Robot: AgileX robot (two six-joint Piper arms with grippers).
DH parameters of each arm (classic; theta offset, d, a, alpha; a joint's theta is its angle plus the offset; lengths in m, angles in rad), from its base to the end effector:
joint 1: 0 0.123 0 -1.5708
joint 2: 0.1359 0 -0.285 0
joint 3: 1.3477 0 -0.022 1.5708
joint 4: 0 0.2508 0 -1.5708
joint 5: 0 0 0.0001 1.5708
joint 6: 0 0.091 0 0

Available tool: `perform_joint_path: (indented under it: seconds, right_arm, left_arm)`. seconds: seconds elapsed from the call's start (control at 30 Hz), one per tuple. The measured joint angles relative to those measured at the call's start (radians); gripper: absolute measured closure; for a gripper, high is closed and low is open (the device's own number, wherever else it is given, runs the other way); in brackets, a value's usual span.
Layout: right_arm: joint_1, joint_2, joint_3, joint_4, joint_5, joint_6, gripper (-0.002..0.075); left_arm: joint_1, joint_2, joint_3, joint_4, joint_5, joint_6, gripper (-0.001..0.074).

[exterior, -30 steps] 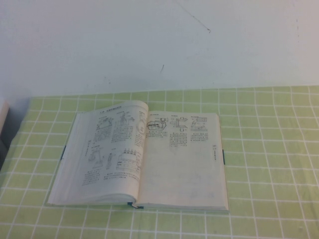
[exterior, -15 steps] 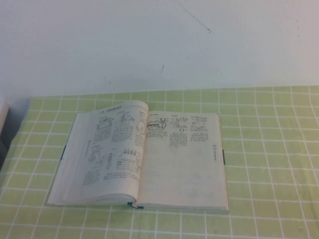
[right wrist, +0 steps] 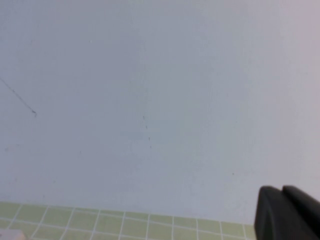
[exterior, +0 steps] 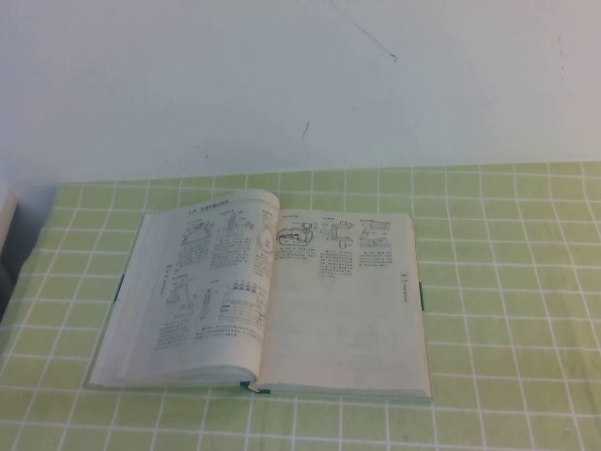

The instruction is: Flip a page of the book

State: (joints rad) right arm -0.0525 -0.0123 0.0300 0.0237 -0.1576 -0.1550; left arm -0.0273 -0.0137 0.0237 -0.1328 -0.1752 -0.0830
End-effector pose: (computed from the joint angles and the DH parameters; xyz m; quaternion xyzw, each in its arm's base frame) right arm 0.0544 -0.0032 0.2179 -0.0232 0.6220 -0.0731 0.7792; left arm 0.0537 0.0006 0.2215 -0.0662 0.6095 -0.0880 0.7851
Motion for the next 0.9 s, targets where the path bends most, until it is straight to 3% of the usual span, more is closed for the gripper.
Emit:
perform_joint_path:
  seconds: [0.2,0.33,0.57,0.9]
  right_arm:
    - [0.000,0.000,0.000,0.015,-0.052,-0.026,0.0729]
    - [0.000,0.000,-0.011,0.076,-0.040,-0.026,0.0729]
    - [0.000,0.026,-0.191,0.100,0.230,-0.035,0.0729]
    - [0.000,0.342,-0.515,0.167,0.688,-0.091,0.0729]
  left_arm:
    - [0.000,0.000,0.000,-0.005,-0.062,-0.065,0.0738]
    - [0.000,0.000,-0.054,0.014,0.097,-0.086,0.0738]
    - [0.000,0.050,-0.265,0.029,0.271,-0.090,0.0738]
    - [0.000,0.434,-0.563,-0.038,0.597,0.038,0.0738]
